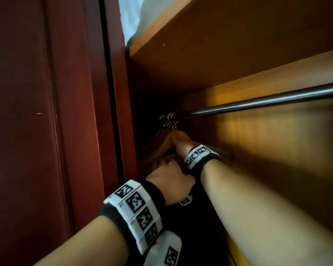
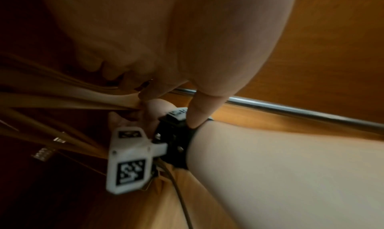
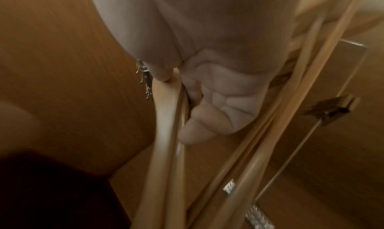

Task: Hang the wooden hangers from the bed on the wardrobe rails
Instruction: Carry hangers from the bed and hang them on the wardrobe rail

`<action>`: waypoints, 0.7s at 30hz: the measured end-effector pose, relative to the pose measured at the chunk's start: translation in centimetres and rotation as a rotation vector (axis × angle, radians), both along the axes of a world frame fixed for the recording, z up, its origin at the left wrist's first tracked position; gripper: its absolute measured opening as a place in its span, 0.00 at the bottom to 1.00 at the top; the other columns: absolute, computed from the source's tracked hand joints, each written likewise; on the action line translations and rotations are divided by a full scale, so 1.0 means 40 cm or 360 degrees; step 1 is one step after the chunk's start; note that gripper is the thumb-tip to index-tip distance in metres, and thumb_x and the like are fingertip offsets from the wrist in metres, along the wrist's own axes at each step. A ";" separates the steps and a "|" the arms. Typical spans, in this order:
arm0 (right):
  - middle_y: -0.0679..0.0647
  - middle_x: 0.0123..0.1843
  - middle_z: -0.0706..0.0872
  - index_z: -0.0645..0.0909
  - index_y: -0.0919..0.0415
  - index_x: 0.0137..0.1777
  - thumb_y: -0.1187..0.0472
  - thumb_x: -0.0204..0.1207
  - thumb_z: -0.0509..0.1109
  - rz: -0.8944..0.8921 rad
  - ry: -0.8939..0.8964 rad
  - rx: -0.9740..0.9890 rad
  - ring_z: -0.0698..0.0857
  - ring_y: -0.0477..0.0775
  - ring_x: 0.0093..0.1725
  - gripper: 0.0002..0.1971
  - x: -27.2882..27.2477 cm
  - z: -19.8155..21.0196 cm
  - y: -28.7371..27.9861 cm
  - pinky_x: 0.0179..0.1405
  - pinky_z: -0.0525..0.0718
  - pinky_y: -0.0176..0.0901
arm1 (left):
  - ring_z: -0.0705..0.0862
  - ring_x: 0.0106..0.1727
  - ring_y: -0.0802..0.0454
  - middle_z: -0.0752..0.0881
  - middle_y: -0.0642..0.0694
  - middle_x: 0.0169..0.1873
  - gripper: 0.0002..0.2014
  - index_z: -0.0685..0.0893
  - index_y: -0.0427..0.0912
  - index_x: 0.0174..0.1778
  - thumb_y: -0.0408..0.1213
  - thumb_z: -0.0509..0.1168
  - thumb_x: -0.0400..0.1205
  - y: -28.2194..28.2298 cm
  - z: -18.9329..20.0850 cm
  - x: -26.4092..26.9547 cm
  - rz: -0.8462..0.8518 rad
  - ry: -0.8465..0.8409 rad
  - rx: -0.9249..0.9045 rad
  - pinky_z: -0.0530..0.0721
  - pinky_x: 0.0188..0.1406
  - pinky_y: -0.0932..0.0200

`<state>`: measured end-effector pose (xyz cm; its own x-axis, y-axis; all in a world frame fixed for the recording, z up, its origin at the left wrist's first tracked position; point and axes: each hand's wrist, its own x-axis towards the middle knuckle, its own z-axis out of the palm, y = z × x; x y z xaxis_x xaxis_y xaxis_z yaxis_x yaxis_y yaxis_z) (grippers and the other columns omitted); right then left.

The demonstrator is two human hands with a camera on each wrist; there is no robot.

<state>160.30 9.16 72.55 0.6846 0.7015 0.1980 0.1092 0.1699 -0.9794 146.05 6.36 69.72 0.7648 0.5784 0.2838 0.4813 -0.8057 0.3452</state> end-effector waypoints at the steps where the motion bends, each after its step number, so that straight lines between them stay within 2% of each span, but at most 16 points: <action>1: 0.64 0.40 0.87 0.84 0.58 0.43 0.56 0.82 0.62 0.0051 -0.0009 0.0008 0.88 0.66 0.39 0.12 -0.001 0.002 0.011 0.44 0.90 0.62 | 0.70 0.79 0.40 0.75 0.45 0.75 0.34 0.75 0.57 0.74 0.60 0.57 0.69 0.001 -0.004 0.002 0.0028 0.0011 0.0038 0.67 0.79 0.39; 2: 0.66 0.41 0.89 0.85 0.60 0.42 0.59 0.74 0.64 0.0099 -0.0046 0.0009 0.88 0.68 0.39 0.09 -0.006 0.004 0.020 0.44 0.88 0.67 | 0.68 0.80 0.38 0.73 0.42 0.77 0.33 0.74 0.52 0.75 0.57 0.57 0.71 -0.005 -0.007 -0.002 0.0054 0.0007 0.0038 0.65 0.80 0.38; 3: 0.67 0.42 0.89 0.86 0.62 0.43 0.61 0.67 0.65 0.0159 -0.0067 0.0021 0.88 0.68 0.38 0.10 -0.008 0.008 0.031 0.41 0.88 0.67 | 0.67 0.80 0.37 0.72 0.40 0.77 0.32 0.74 0.49 0.74 0.54 0.56 0.73 -0.005 -0.012 -0.003 0.0058 -0.0011 0.0013 0.64 0.80 0.38; 5: 0.65 0.43 0.90 0.87 0.61 0.46 0.62 0.63 0.66 0.0238 -0.0064 0.0040 0.89 0.68 0.39 0.13 -0.014 0.016 0.052 0.38 0.90 0.62 | 0.66 0.80 0.37 0.71 0.38 0.78 0.33 0.73 0.45 0.74 0.51 0.54 0.72 -0.005 -0.013 -0.006 0.0026 -0.0047 -0.0043 0.64 0.81 0.37; 7: 0.64 0.44 0.89 0.87 0.59 0.45 0.64 0.66 0.66 0.0299 -0.0075 0.0049 0.89 0.66 0.42 0.10 -0.019 0.022 0.075 0.36 0.90 0.56 | 0.62 0.83 0.38 0.67 0.37 0.81 0.34 0.69 0.43 0.78 0.49 0.56 0.74 -0.005 -0.014 -0.007 0.0040 -0.0048 -0.0061 0.61 0.83 0.39; 9: 0.65 0.45 0.88 0.85 0.61 0.43 0.64 0.73 0.64 0.0312 -0.0048 0.0052 0.87 0.64 0.42 0.08 -0.017 0.026 0.092 0.35 0.87 0.52 | 0.59 0.85 0.39 0.64 0.36 0.82 0.31 0.65 0.40 0.81 0.43 0.59 0.80 -0.006 -0.010 -0.007 0.0061 -0.0022 -0.0026 0.58 0.85 0.42; 12: 0.61 0.48 0.86 0.82 0.64 0.46 0.55 0.83 0.60 0.0257 0.0103 -0.0030 0.86 0.64 0.44 0.14 0.011 0.013 0.107 0.39 0.87 0.55 | 0.62 0.83 0.38 0.66 0.35 0.80 0.26 0.67 0.37 0.79 0.39 0.58 0.83 -0.010 -0.008 -0.009 0.0038 0.0028 0.0033 0.57 0.85 0.44; 14: 0.62 0.50 0.87 0.83 0.65 0.49 0.47 0.82 0.61 0.0267 0.0147 -0.0109 0.87 0.66 0.47 0.20 0.032 0.005 0.108 0.42 0.88 0.56 | 0.68 0.79 0.37 0.71 0.34 0.77 0.23 0.72 0.37 0.75 0.40 0.57 0.83 -0.008 -0.012 -0.010 0.0005 0.0088 0.0022 0.63 0.82 0.43; 17: 0.65 0.52 0.89 0.85 0.66 0.56 0.38 0.82 0.59 0.0267 0.0159 -0.0219 0.88 0.67 0.49 0.29 0.057 0.004 0.106 0.45 0.89 0.54 | 0.80 0.67 0.37 0.81 0.35 0.66 0.19 0.78 0.37 0.66 0.43 0.56 0.84 -0.003 -0.019 -0.009 -0.0049 0.0145 0.0069 0.77 0.70 0.44; 19: 0.66 0.53 0.89 0.84 0.67 0.60 0.38 0.84 0.56 0.0281 0.0159 -0.0235 0.88 0.67 0.49 0.31 0.069 0.005 0.106 0.42 0.88 0.52 | 0.80 0.67 0.40 0.79 0.37 0.67 0.17 0.77 0.37 0.68 0.41 0.57 0.86 -0.004 -0.023 -0.012 -0.0027 0.0192 0.0127 0.77 0.70 0.50; 21: 0.65 0.53 0.89 0.84 0.67 0.61 0.39 0.84 0.56 0.0253 0.0153 -0.0229 0.89 0.66 0.49 0.30 0.075 0.005 0.107 0.47 0.88 0.53 | 0.80 0.66 0.41 0.79 0.37 0.67 0.17 0.76 0.36 0.69 0.39 0.57 0.87 -0.013 -0.023 -0.019 -0.0002 0.0235 0.0200 0.77 0.64 0.55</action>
<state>163.30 13.45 72.74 0.5742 0.8182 0.0275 -0.0027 0.0355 -0.9994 145.29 5.82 68.79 0.8041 0.5444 0.2387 0.5181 -0.8387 0.1676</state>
